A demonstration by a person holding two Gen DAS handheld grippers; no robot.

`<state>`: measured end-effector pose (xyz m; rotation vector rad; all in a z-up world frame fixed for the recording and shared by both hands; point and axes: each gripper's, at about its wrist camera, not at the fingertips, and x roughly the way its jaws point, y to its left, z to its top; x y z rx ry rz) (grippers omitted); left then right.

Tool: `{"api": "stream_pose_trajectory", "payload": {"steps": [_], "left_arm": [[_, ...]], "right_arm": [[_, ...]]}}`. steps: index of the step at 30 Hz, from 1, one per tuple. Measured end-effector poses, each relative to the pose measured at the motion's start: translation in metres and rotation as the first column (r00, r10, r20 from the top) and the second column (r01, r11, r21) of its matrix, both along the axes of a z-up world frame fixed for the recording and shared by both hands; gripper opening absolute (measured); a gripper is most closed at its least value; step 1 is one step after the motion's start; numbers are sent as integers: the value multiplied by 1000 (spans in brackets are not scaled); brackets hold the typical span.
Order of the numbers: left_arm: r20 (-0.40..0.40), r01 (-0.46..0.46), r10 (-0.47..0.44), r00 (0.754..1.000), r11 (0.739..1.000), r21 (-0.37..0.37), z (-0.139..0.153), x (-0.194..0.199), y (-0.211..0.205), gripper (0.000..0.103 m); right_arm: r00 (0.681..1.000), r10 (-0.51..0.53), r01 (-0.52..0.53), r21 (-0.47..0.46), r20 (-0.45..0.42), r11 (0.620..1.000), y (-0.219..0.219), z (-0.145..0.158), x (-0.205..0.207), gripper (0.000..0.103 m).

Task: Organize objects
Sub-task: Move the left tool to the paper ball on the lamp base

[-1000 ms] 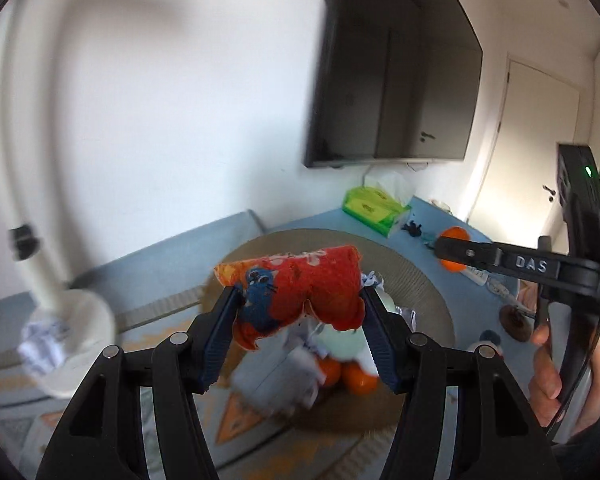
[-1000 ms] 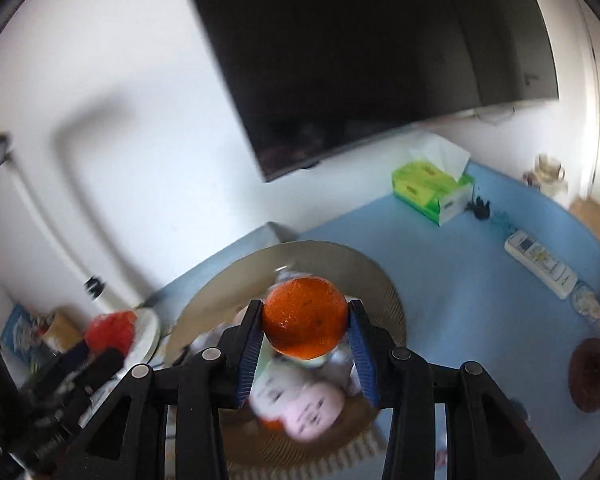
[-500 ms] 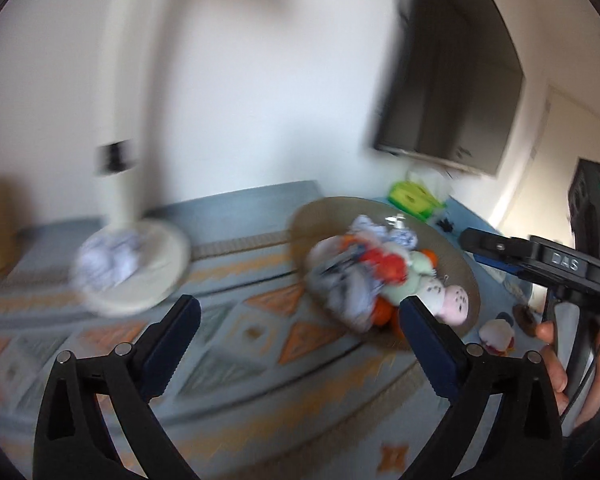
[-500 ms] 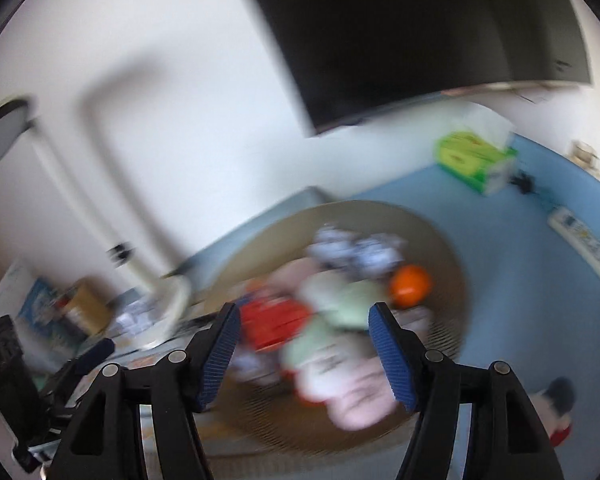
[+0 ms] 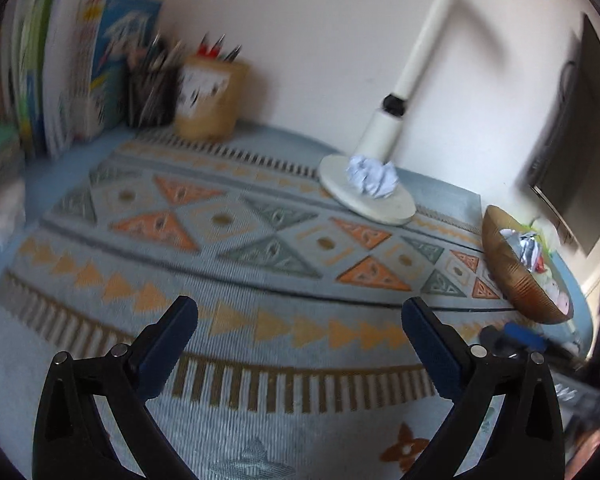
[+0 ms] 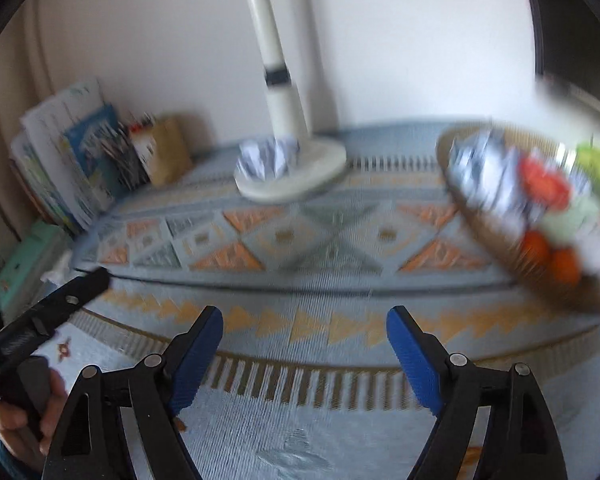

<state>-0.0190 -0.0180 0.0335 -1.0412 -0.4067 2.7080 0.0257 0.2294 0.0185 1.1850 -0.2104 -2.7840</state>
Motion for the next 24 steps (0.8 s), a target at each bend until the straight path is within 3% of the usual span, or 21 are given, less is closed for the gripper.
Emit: {"api": "stream_pose_trajectory", "payload": {"steps": [1,4,9,16,24], "left_arm": [[1,12,-12,1000,1000,13,-1,-3,2,102],[23,19,-20,1000,998,53,-4,-6,-3,102],[75,23,-33,997,991,135,-13,-11,-13,102],[83,46,-56,995,992,116,-14,-11,-6,102],[118,51,-68,991,989,142,-18,-15,-8,102]], "right_arm": [[999,-27,26,25,31,999,-1,-6,-2,83],[996,-91,91,77,-8,993,2,-3,0,88],[993,-114,114,108,-8,988,3,-4,2,93],[992,-121,122,104,-20,987,3,-2,1,100],[992,-123,125,104,-27,987,6,-3,2,101]]}}
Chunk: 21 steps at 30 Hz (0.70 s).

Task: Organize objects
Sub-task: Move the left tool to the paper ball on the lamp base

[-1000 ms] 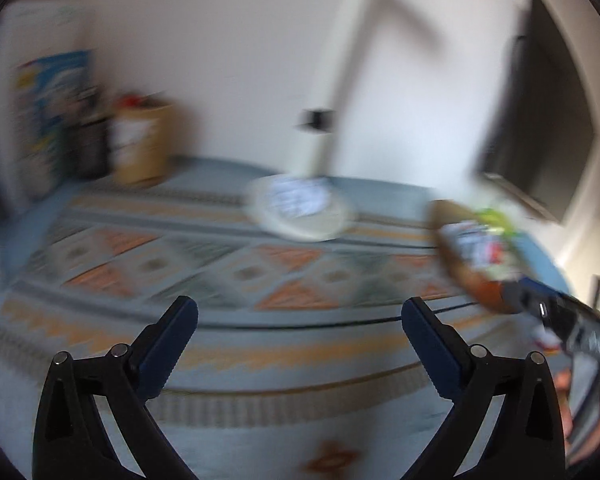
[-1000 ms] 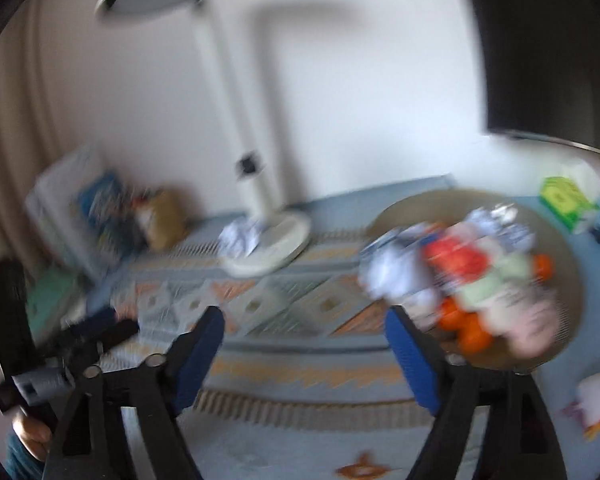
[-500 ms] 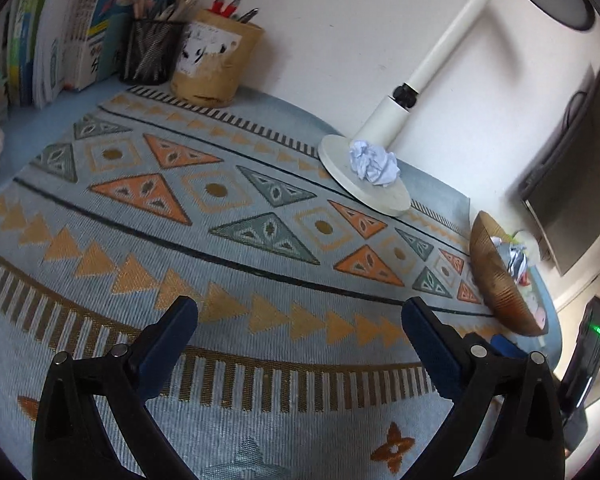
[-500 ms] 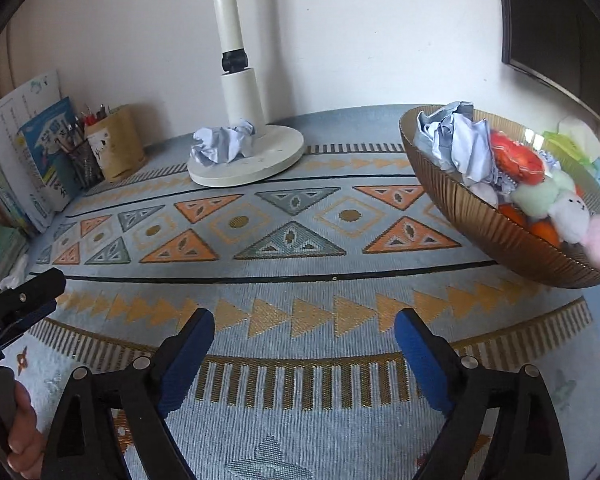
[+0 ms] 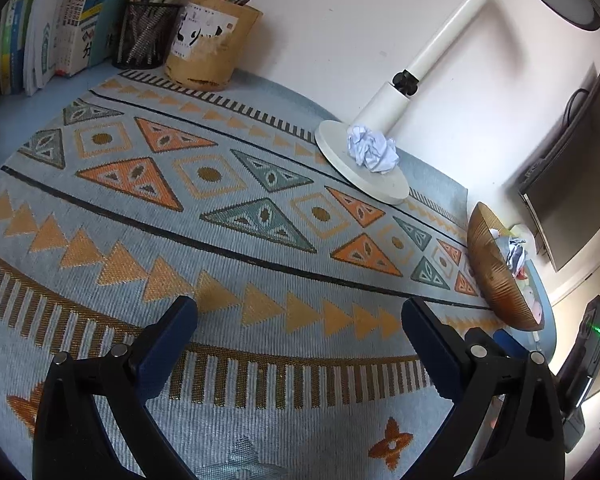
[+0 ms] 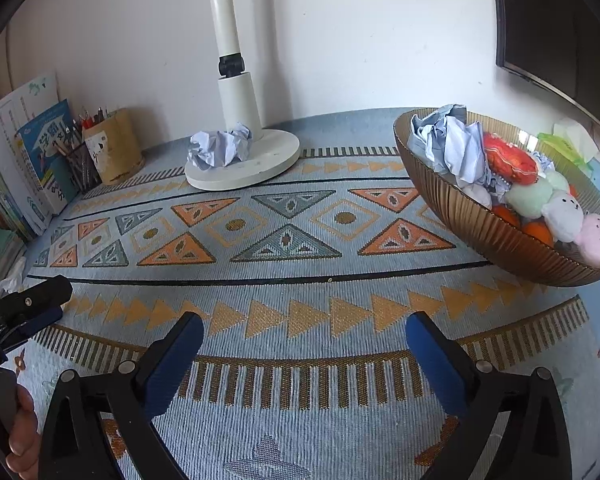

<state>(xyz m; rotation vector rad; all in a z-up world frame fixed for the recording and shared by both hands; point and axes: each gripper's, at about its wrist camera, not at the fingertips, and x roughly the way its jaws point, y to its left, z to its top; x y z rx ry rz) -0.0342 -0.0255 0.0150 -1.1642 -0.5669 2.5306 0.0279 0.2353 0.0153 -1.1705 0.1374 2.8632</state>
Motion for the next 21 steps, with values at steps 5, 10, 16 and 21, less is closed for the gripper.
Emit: {"api": "stream_pose_trajectory", "payload": {"steps": [5,10,16,21], "left_arm": [[-23,31,-32,999,999,-38,17,-5,15,102],[-135,25,-47,990,986,-166,72,-70,47,102],[-104,23,-59,993,947,-321,43,-158,85,102],[-111,77,-121,986,938,-339,24,-176,111,102]], "right_arm": [[1000,5,-5,3,7,1000,0,-2,-1,101],[1000,5,-5,7,23,1000,-1,-5,-3,102],[1000,22,-22,-9,20,1000,2,-7,-3,102],[1000,24,-24,-11,8,1000,2,-7,-2,102]]}}
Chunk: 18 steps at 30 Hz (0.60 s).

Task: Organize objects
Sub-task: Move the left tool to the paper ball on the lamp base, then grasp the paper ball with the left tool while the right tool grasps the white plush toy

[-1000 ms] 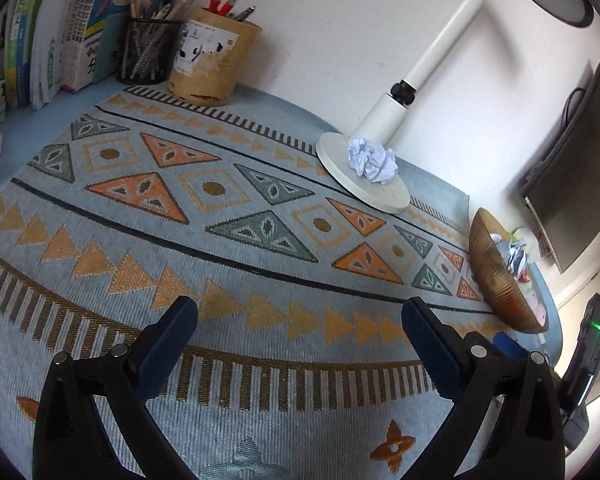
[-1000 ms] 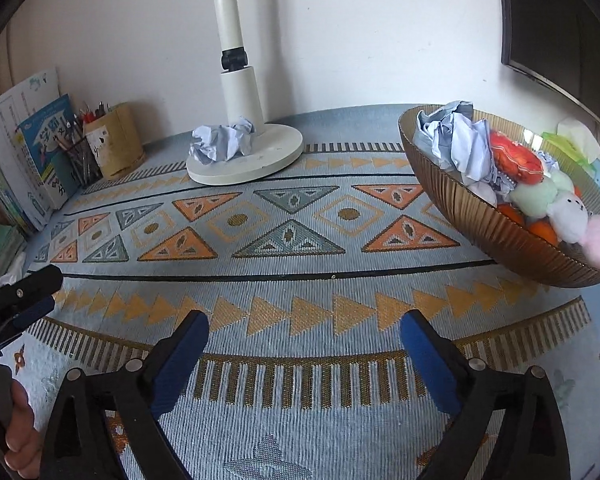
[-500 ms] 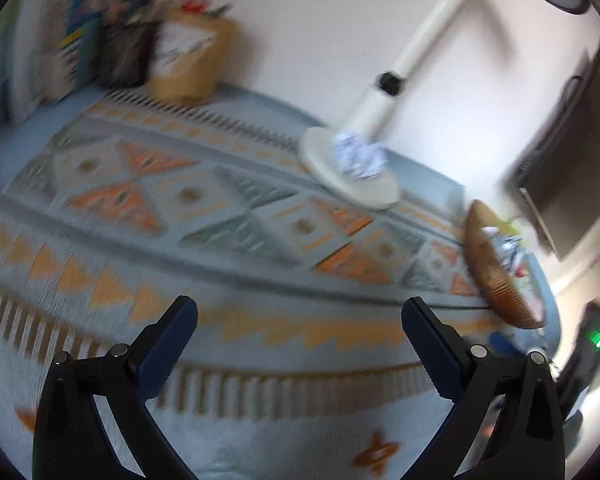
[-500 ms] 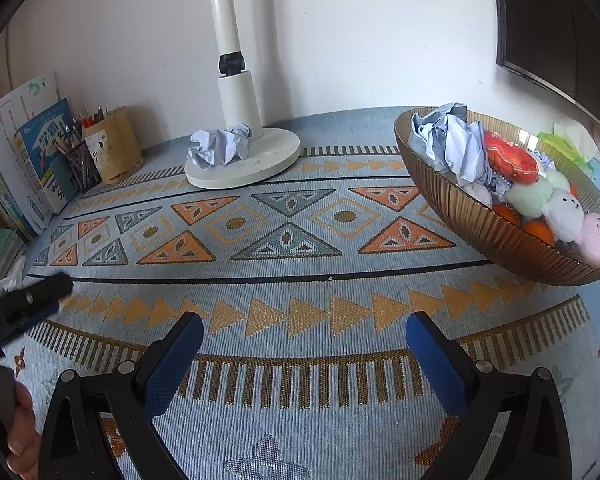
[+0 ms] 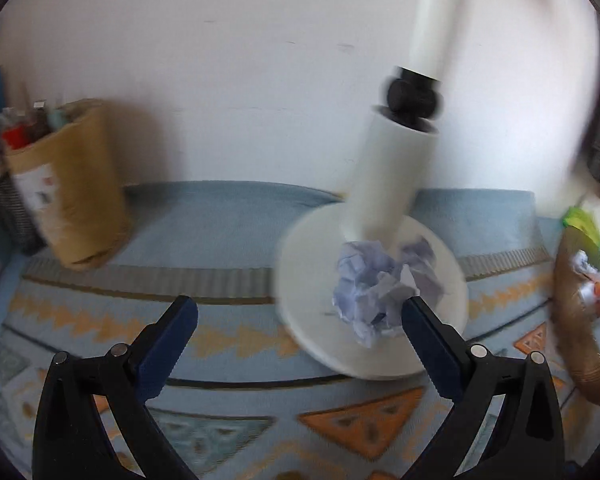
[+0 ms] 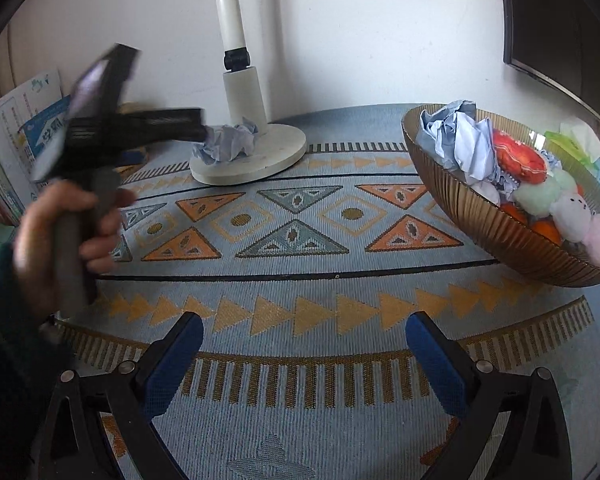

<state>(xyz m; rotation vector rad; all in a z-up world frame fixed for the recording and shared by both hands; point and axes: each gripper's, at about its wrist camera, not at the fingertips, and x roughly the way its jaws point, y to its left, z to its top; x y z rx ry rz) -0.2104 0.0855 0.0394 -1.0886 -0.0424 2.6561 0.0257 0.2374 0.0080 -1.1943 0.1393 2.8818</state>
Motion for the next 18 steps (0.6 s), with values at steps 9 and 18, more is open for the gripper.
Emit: {"api": "stream_pose_trajectory", "payload": {"steps": [9,18], "left_arm": [[-72,154,-160,984,985,-82,1,30,23,102],[-76,131,-129,989,991,27,5,26,25,102]], "right_arm": [[1000,-13,12,-18,-17,1000,4,3,4,102],[957,-238,255,92,-168,962,65,30,82,102]]}}
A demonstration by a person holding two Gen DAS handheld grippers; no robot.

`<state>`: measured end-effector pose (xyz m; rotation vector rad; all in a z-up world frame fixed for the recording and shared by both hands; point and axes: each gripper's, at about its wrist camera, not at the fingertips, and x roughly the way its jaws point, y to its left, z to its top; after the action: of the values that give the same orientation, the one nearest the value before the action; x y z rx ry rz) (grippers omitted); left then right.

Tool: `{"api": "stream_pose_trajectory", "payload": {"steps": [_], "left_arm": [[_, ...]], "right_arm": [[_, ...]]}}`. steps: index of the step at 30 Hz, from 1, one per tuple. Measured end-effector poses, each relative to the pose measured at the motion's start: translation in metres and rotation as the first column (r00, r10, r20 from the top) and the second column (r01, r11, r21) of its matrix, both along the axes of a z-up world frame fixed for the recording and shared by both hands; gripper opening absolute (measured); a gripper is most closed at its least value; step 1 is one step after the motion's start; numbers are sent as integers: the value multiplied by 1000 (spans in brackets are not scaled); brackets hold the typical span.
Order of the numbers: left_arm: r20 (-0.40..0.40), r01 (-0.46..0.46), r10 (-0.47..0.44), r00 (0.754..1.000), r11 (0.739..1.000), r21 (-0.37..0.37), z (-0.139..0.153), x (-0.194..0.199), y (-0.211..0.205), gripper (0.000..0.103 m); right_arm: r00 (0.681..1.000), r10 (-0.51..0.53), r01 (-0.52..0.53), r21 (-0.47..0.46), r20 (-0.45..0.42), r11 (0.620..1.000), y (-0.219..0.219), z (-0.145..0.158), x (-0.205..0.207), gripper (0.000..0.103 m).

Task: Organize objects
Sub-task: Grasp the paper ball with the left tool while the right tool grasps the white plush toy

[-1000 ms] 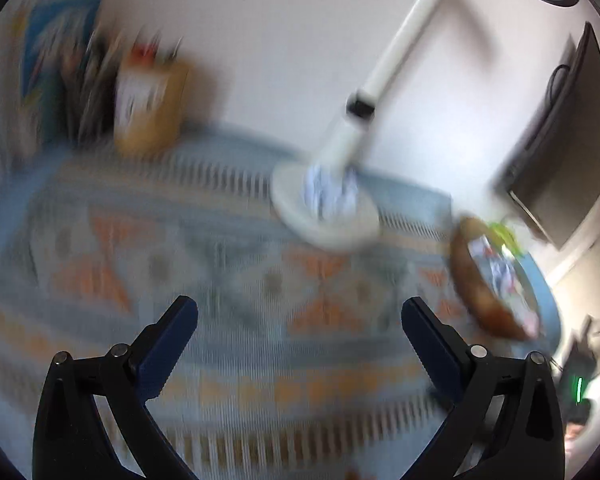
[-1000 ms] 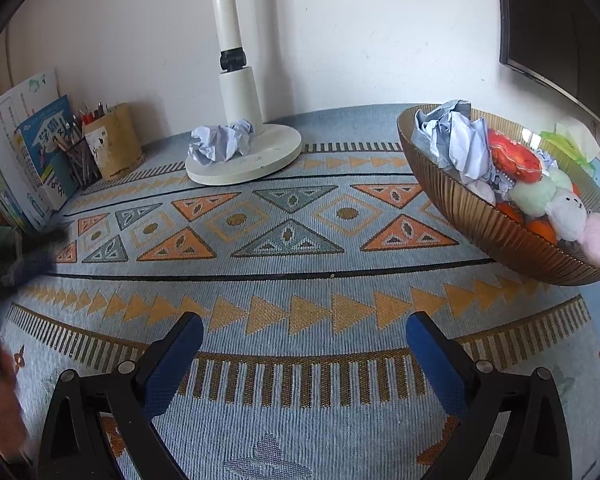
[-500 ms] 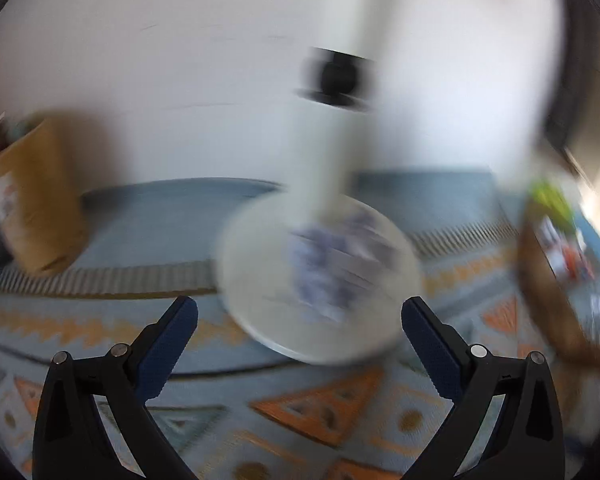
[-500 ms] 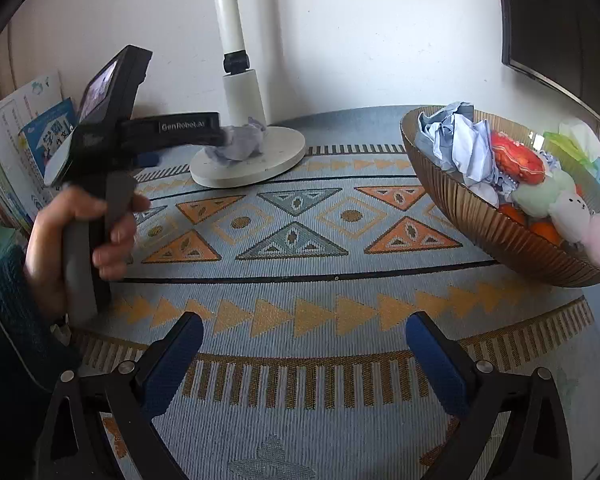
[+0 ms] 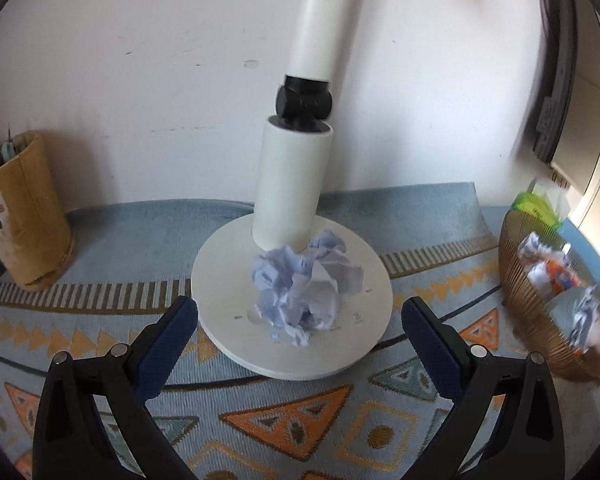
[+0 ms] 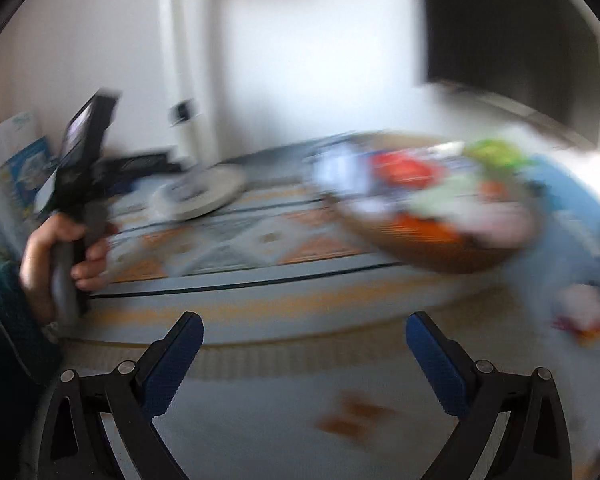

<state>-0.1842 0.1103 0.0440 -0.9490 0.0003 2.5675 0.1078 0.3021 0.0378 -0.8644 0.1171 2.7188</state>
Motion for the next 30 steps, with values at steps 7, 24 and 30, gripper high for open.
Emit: {"api": "stream_pose_trajectory", "payload": {"steps": [7,24,30], "left_arm": [[-48,15,-17,999,999,-39,-1,5,9,102],[52,44,-40,998,997,-70,-14,-45,26,102],[88,17,-13,996,999,-49,-18,-53,20,56]], "right_arm": [[886,-464,463,-40,-12,886,136,12,60,102],[856,-471,511,-214,215,832,229,-24,20,98],[855,-462,501,-147,236,853,226,-28,10,63]]}}
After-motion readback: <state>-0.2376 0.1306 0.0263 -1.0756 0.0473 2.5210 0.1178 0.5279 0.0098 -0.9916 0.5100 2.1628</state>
